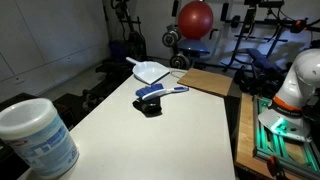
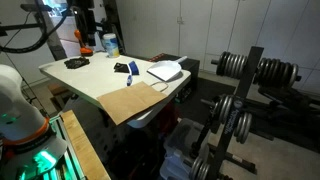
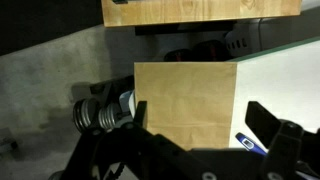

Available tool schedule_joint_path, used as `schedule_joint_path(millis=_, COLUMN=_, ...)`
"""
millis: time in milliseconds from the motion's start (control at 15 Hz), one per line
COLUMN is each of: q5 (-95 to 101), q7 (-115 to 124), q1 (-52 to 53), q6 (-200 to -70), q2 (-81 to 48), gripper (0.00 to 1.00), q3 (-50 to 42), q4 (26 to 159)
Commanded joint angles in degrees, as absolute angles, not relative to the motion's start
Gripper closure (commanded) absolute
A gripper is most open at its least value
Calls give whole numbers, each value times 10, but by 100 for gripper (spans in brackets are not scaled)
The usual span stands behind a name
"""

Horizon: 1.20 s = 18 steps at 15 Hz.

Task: Hang the paper bag on the black object

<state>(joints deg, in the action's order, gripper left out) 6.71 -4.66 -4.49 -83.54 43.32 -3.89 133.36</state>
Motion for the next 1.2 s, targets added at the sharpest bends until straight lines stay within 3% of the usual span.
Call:
schedule_joint_path(millis=0, q5=69, q7=-43, q1=-38, q6=-833, q2=433, gripper=0, q3=-43, q4=1332)
schedule_joint_path(millis=267, q5=69, q7=-43, q1=-38, q6=-833, q2=433, gripper=0, q3=-43, q4=1332)
schedule_joint_path(millis=667, q5=53, q7=53, q1=-19, q6=-909, q2=363, gripper=0, q3=29, q4=1378)
schedule_joint_path(millis=1133, q5=55, q7=130, q1=3, q6=-1161, q2=275, gripper=0, q3=73, q4=1485)
